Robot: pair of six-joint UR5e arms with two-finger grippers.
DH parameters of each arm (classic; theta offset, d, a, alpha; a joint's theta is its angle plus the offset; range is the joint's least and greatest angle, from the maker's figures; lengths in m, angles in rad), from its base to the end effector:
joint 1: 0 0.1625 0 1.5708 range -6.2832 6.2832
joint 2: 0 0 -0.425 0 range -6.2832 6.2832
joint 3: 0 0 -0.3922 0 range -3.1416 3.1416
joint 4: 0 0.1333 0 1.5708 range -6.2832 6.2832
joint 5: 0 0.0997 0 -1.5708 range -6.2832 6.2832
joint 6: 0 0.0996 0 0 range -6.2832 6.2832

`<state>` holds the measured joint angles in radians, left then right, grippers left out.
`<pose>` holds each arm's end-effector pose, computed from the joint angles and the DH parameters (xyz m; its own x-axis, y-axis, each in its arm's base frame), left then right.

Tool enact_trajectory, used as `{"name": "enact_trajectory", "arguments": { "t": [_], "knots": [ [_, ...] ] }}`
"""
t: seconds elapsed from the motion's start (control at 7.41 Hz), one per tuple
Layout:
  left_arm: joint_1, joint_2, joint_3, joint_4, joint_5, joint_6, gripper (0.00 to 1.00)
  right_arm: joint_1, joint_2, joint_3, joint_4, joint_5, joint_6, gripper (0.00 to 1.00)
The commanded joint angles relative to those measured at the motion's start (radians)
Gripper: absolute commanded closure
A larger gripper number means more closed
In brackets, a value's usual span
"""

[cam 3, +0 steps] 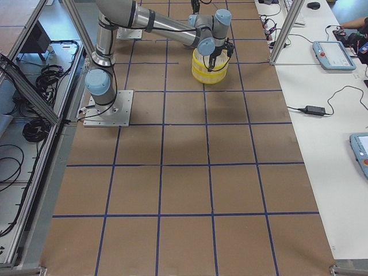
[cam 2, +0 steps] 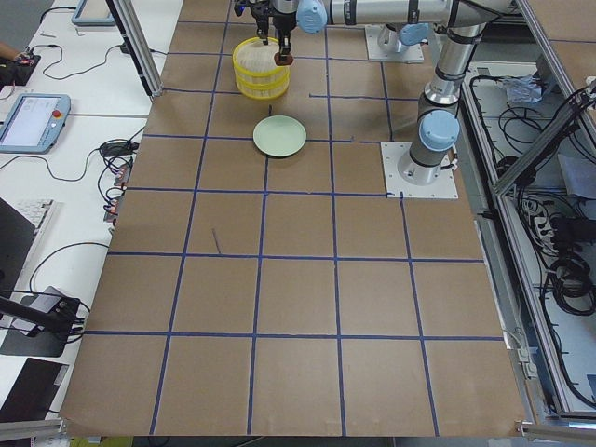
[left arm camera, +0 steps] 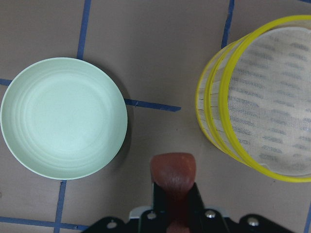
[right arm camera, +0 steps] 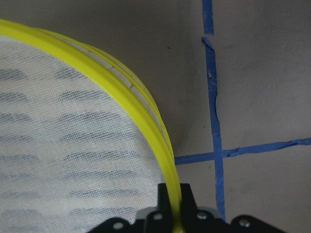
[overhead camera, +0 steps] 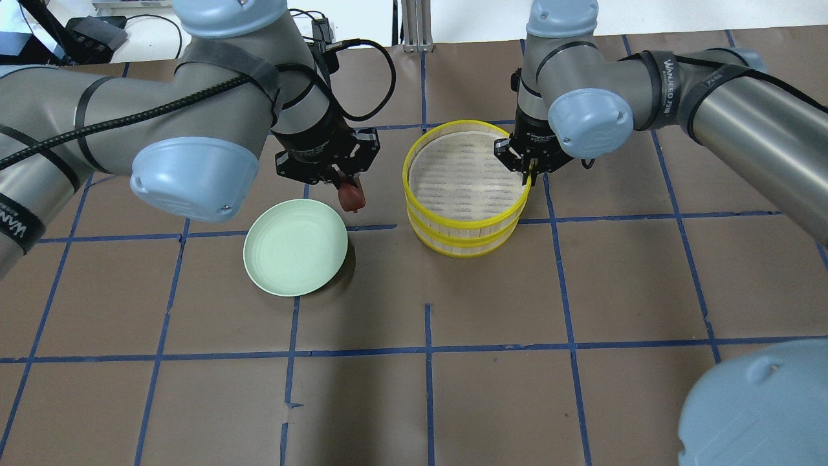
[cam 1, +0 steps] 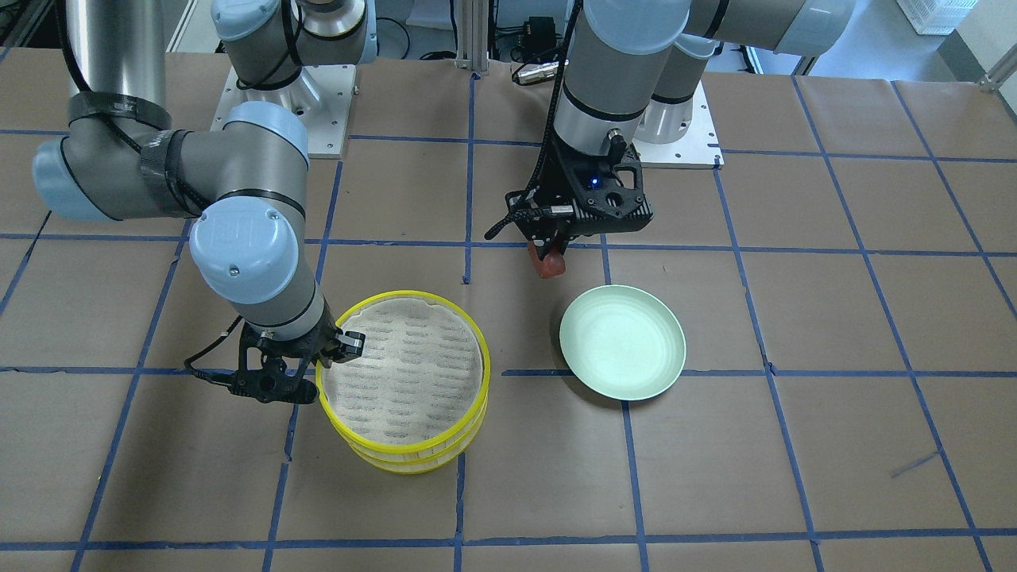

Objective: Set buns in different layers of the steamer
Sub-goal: 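Carry the brown bun with the left gripper over the top steamer tier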

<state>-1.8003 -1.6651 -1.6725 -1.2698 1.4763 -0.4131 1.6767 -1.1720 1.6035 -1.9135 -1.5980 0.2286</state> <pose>-0.2605 -0.4878 0.4211 -0.9767 -0.1725 0.1280 -0.1811 0.9817 -0.0583 0.1945 -0.5945 0.2821 -0.9918 0.1192 0.0465 0.1227 0.9892 0.0802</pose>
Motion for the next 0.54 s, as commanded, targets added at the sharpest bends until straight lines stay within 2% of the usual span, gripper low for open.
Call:
{"name": "enact_trajectory", "arguments": {
  "t": [0.0, 0.13, 0.4],
  "knots": [
    [-0.007, -0.021, 0.005, 0.120, -0.077, -0.001, 0.73, 0.000, 0.000, 0.001, 0.001, -0.002, 0.006, 0.37],
    [-0.013, -0.034, -0.001, 0.217, -0.130, -0.003, 0.73, 0.000, 0.000, 0.001, 0.002, 0.001, 0.014, 0.01],
    [-0.020, -0.059, -0.007, 0.280, -0.168, -0.006, 0.73, -0.037, -0.030, -0.048, 0.023, -0.084, -0.107, 0.00]
  ]
}}
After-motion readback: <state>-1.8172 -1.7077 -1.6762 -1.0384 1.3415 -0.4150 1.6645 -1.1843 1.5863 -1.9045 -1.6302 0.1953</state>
